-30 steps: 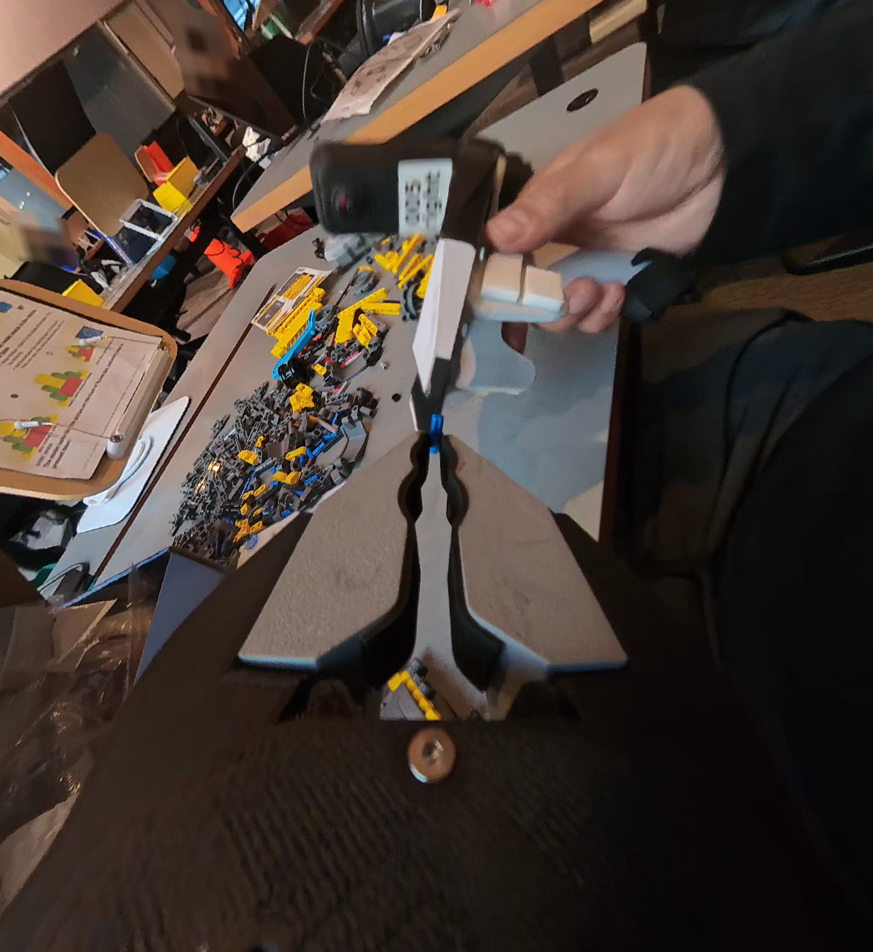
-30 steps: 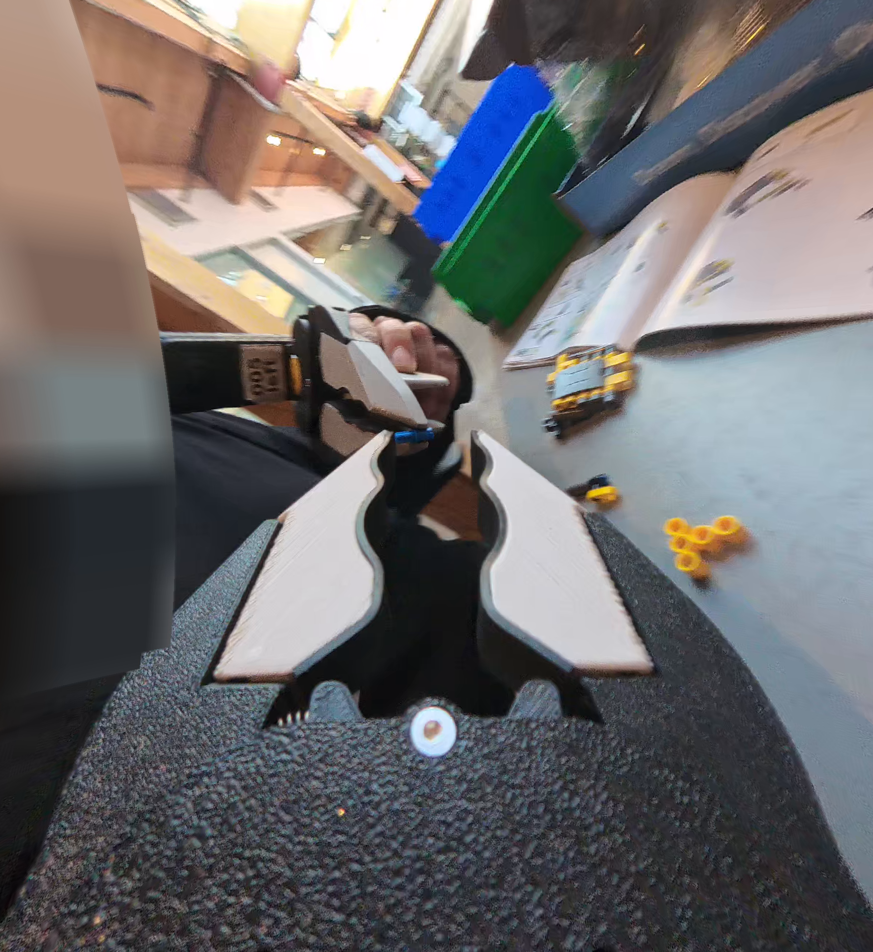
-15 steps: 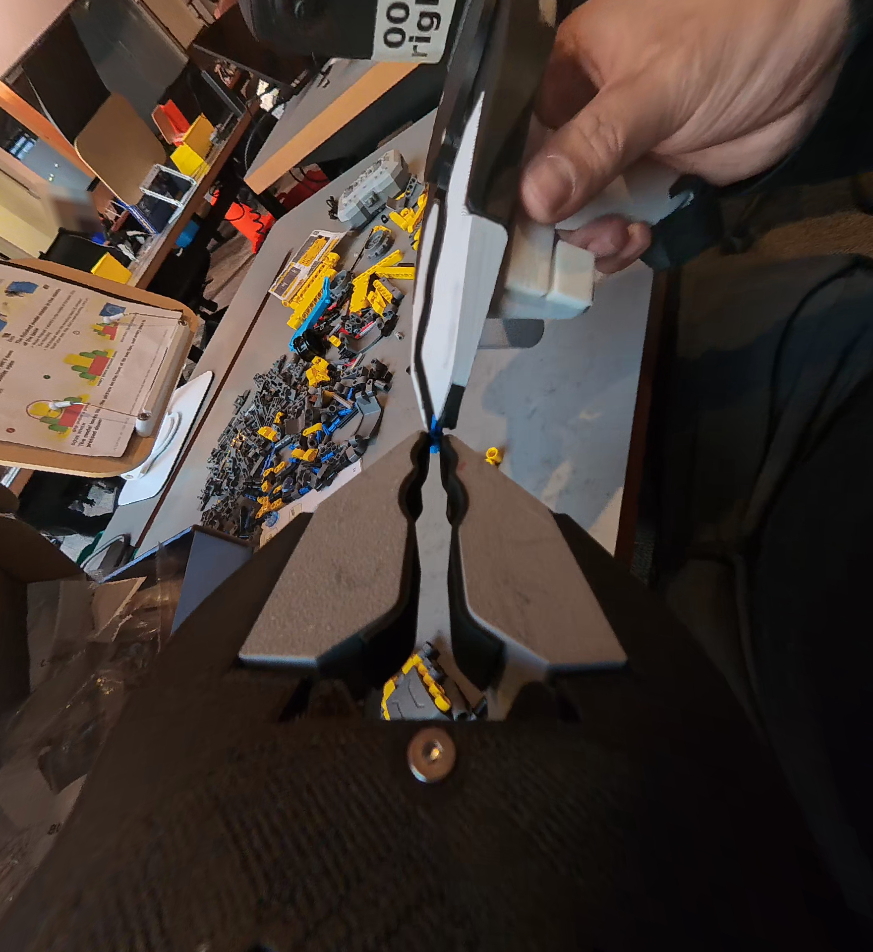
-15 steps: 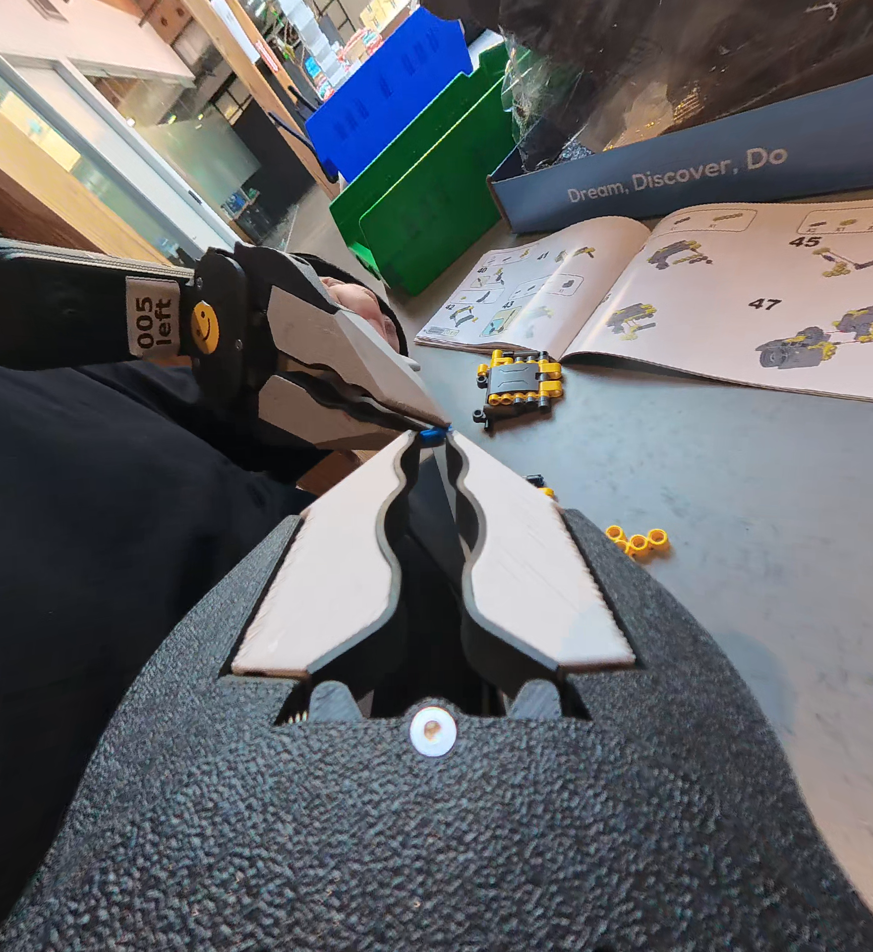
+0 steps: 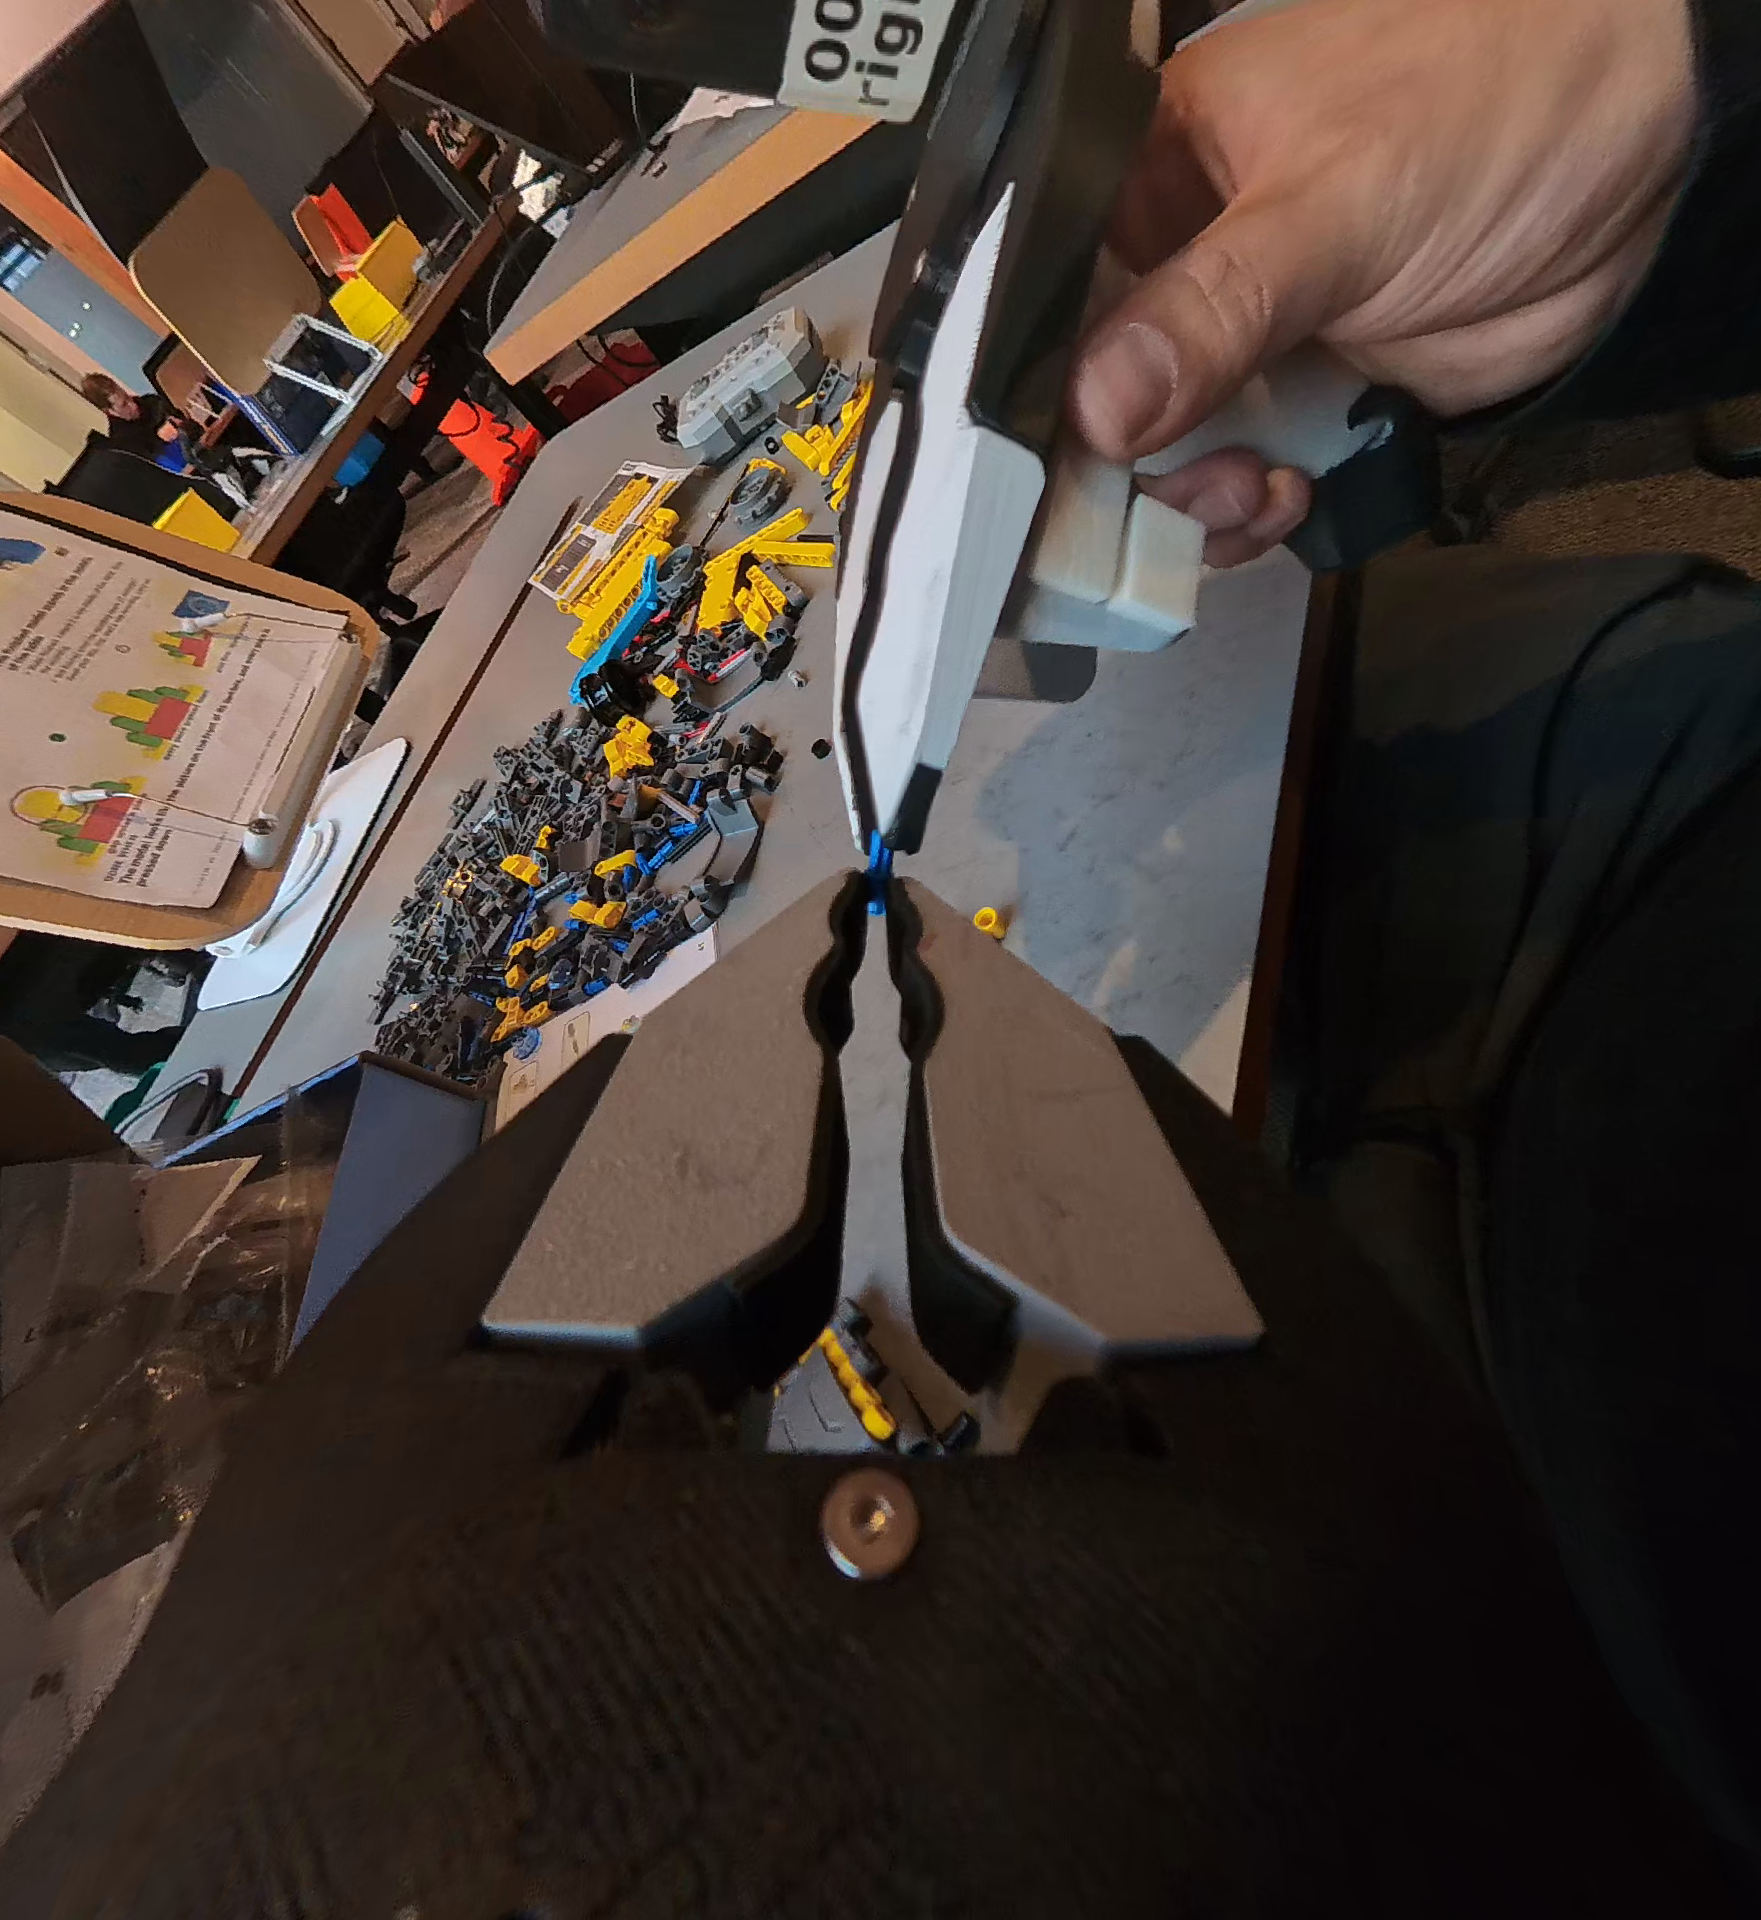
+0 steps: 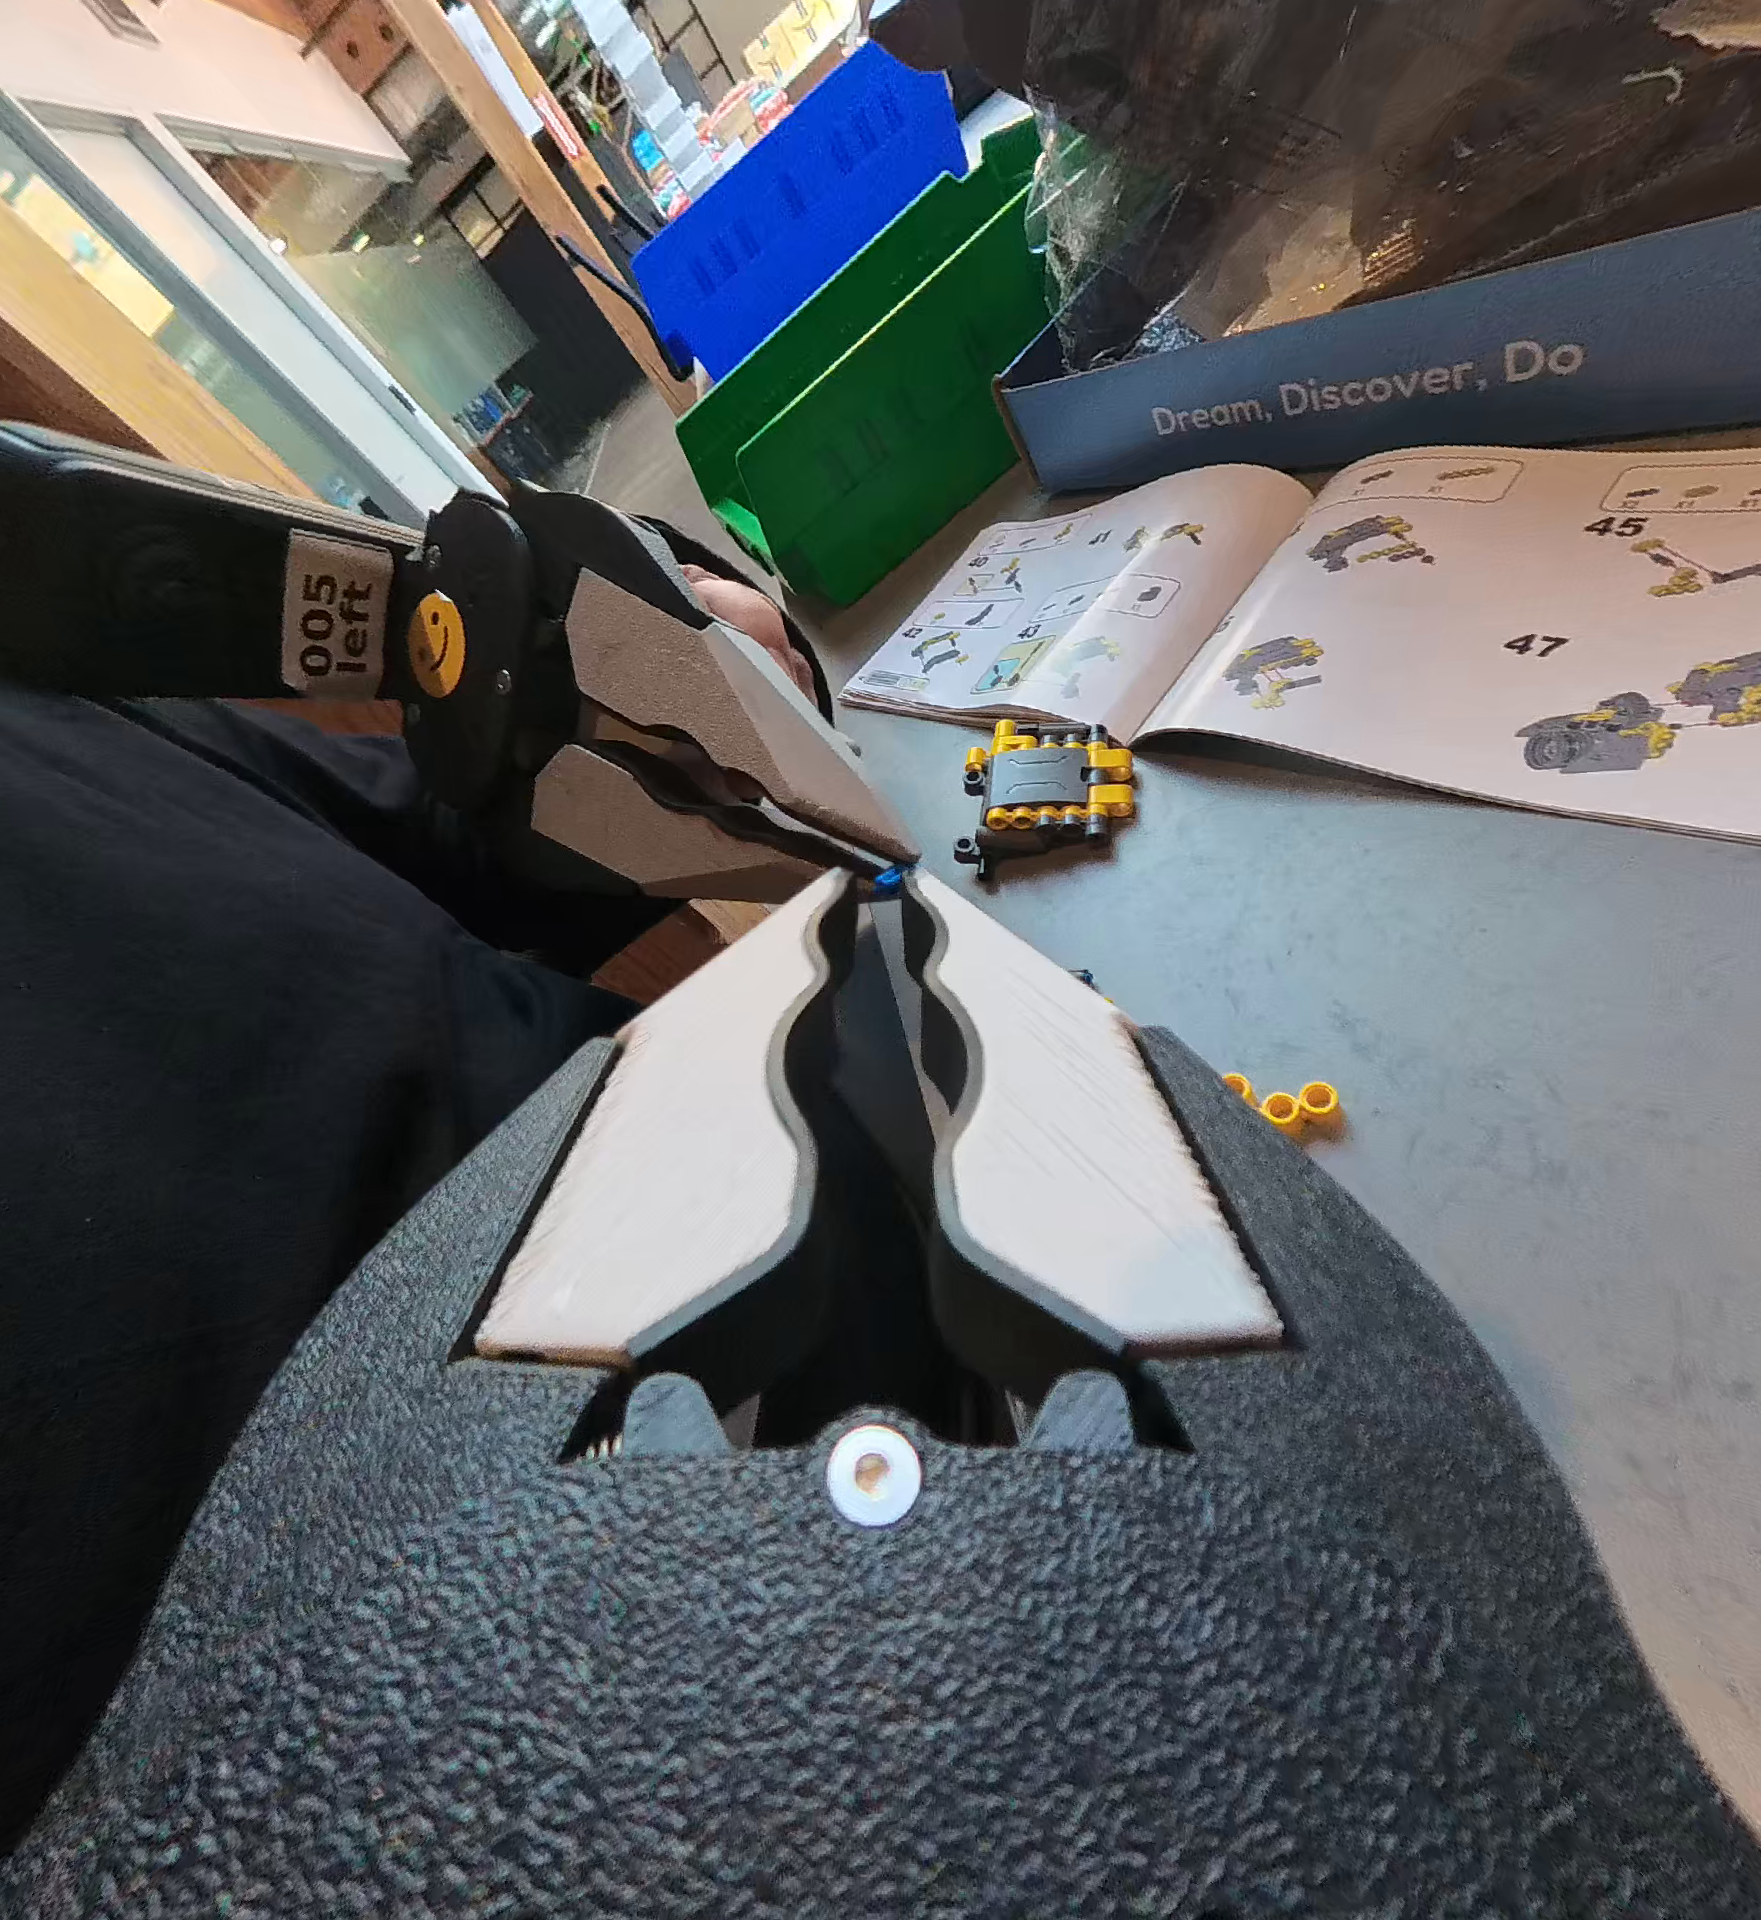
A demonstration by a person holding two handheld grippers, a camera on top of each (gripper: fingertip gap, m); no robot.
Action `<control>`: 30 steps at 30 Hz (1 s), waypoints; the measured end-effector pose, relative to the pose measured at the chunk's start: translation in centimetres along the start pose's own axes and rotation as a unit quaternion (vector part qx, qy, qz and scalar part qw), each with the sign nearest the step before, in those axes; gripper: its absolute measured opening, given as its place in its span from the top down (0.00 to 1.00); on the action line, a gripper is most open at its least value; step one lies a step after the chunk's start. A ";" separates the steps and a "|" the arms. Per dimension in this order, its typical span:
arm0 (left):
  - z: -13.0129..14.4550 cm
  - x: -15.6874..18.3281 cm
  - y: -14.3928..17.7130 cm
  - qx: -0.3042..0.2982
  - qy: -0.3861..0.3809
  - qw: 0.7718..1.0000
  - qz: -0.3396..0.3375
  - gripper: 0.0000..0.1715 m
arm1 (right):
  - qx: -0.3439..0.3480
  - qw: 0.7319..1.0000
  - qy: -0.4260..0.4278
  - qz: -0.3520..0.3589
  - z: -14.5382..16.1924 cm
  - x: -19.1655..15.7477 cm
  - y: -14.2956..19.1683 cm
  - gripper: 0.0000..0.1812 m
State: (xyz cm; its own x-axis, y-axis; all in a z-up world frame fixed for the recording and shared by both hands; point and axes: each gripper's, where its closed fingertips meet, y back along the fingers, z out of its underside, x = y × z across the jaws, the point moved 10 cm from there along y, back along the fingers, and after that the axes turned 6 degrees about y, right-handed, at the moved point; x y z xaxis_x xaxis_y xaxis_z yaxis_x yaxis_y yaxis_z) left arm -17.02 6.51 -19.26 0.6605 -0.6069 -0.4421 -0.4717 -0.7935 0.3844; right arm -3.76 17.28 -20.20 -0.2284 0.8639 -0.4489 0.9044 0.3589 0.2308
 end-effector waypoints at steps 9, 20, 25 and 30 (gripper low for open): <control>0.1 0.0 -0.1 -0.001 0.006 1.000 0.002 1.00 | -0.009 0.999 0.034 0.023 0.0 -0.2 0.0 0.99; 0.2 -0.1 0.0 0.004 0.013 1.000 0.010 1.00 | -0.007 0.996 0.083 0.037 0.2 -0.7 -0.1 0.99; 0.4 0.0 -0.2 -0.002 0.006 1.000 0.009 1.00 | -0.015 0.991 0.122 0.059 0.3 -0.9 -0.3 0.99; 0.5 0.0 -0.2 -0.002 0.010 1.000 0.016 1.00 | -0.006 0.991 0.117 0.058 0.5 -0.8 -0.3 0.99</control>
State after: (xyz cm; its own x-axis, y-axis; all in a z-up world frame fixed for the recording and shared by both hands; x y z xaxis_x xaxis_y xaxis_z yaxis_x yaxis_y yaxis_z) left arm -17.20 6.68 -19.72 0.6570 -0.6308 -0.4128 -0.4900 -0.7735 0.4021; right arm -3.62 16.30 -20.36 -0.2020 0.9576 -0.2056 0.9253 0.2554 0.2804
